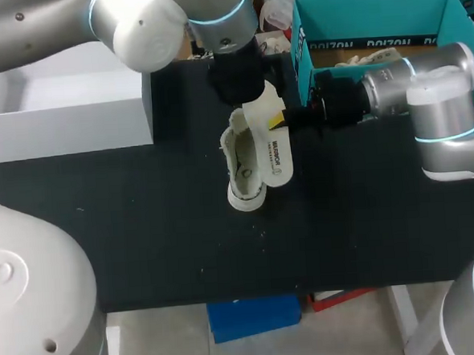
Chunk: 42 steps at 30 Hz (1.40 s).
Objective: Take the shoe out of the shoebox, open the shoe tongue, remove and reinsert the insole, then place the shoe into the shoebox
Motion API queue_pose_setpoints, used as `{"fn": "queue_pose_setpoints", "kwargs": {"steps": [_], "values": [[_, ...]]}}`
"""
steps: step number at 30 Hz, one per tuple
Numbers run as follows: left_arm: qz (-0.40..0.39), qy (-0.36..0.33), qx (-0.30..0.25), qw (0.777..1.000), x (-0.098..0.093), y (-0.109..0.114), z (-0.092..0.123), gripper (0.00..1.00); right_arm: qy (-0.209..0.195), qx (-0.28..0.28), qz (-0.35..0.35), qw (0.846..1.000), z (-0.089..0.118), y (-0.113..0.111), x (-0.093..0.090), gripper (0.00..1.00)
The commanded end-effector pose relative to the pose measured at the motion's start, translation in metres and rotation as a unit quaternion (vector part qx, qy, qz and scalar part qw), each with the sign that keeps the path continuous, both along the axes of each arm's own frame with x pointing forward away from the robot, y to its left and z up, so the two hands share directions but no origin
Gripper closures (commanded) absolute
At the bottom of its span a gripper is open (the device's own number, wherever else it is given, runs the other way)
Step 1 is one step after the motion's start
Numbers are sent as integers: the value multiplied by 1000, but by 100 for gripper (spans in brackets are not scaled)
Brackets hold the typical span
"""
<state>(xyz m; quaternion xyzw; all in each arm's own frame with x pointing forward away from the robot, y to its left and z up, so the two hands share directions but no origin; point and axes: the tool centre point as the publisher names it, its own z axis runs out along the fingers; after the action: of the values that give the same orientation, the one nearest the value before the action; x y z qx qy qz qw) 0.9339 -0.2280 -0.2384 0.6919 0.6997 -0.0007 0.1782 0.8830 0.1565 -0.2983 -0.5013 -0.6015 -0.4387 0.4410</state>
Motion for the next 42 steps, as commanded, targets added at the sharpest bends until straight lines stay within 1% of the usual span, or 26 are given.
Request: {"fn": "queue_pose_setpoints", "kwargs": {"steps": [1,9,19,23,26,33,40,41,42], "values": [[-1,3,7,1000,20,0,0,0,0,-1,0,1000,0,1,1,100],[9,7,12,1000,49,4,-1,0,0,-1,0,1000,0,1,1,100],[17,4,1,1000,74,-3,8,0,0,-1,0,1000,0,1,1,100],[23,1,7,1000,76,-5,10,0,0,-1,0,1000,0,1,1,100],[24,0,7,1000,69,-6,10,0,0,-1,0,1000,0,1,1,100],[24,-1,3,1000,36,-7,4,0,0,-1,0,1000,0,1,1,100],[25,2,3,1000,-7,-8,-1,0,0,-1,0,1000,0,1,1,100],[23,0,4,1000,-16,-9,-2,0,0,-1,0,1000,0,1,1,100],[21,-1,4,1000,-20,-9,-2,0,0,-1,0,1000,0,1,1,100]]}}
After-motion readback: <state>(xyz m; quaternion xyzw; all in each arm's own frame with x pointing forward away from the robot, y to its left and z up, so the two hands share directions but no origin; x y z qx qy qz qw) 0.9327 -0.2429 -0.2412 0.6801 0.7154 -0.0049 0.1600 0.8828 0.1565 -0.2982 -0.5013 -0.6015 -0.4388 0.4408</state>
